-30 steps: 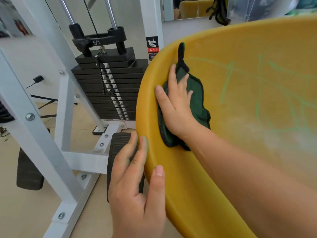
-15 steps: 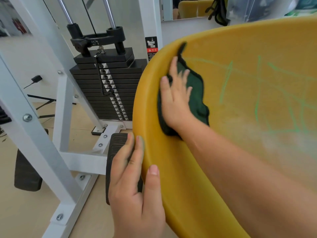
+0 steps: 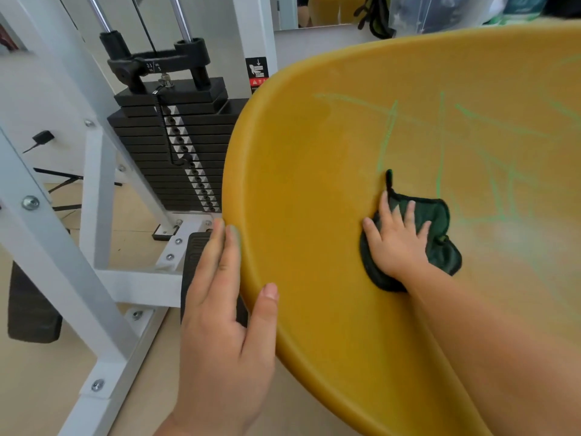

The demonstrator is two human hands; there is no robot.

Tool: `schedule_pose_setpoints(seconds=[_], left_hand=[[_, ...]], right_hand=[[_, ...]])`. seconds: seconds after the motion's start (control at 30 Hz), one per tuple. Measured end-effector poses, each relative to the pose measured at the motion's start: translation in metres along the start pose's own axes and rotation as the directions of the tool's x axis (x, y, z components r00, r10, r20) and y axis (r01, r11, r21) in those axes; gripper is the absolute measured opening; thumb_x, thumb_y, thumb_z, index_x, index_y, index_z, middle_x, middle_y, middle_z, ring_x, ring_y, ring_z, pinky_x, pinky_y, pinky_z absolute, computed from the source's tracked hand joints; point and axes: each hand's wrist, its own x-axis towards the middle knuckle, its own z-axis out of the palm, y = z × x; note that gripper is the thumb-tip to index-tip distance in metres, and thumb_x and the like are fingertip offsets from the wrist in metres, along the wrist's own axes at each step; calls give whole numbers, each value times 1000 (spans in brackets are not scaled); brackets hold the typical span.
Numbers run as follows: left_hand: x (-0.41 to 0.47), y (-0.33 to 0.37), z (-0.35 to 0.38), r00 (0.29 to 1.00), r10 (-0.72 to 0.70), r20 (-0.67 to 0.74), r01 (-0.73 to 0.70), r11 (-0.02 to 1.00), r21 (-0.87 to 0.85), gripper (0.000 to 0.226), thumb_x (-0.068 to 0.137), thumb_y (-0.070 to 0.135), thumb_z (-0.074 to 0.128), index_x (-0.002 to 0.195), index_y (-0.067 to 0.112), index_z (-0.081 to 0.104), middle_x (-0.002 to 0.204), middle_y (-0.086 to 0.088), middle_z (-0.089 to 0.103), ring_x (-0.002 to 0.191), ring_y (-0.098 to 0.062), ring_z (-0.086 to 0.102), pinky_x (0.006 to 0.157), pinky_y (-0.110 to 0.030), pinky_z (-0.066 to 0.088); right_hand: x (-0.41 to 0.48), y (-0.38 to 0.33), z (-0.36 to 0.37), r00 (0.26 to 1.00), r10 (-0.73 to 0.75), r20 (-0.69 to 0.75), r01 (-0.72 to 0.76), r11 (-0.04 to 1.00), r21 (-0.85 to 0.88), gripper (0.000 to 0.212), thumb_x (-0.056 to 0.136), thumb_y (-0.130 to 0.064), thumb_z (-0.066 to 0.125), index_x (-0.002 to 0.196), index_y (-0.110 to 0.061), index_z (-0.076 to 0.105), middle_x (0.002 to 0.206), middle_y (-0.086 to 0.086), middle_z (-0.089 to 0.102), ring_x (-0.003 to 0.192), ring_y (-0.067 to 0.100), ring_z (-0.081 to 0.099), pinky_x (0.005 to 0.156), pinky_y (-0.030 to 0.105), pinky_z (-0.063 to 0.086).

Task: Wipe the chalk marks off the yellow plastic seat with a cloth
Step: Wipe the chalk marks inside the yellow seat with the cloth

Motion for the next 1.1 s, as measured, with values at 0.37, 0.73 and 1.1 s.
schedule_pose_setpoints(seconds=[0.37, 0.73, 1.1], left_hand=[[1, 2, -9, 996, -87, -1, 82, 945, -318, 48, 96, 47, 33, 143, 38, 42, 151, 31, 35, 142, 7, 27, 115, -33, 24], [1, 0, -19, 994, -62, 87, 78, 976, -202, 53, 91, 52, 40, 143, 50, 36, 147, 47, 22, 136, 22, 15, 102, -17, 23], [6, -5, -16, 998, -66, 26, 70, 952, -299, 55, 87, 51, 43, 141, 40, 46, 147, 37, 35, 137, 14, 28, 104, -21, 27]], right_hand=[[-108, -172, -32, 726, -624, -287, 623, 421, 660, 59, 107, -47, 20, 149, -45, -22, 154, -38, -24, 155, 5, -22, 126, 38, -16], [6, -210, -96, 757, -514, -403, 652, 631, 420, 46, 105, -40, 25, 139, -30, 55, 165, 2, 34, 159, 28, -10, 126, 61, -4], [-85, -67, -1, 781, -619, 83, 589, 774, 232, 54, 103, -64, 4, 147, -60, -26, 159, -33, -26, 149, 0, -33, 126, 41, -18]])
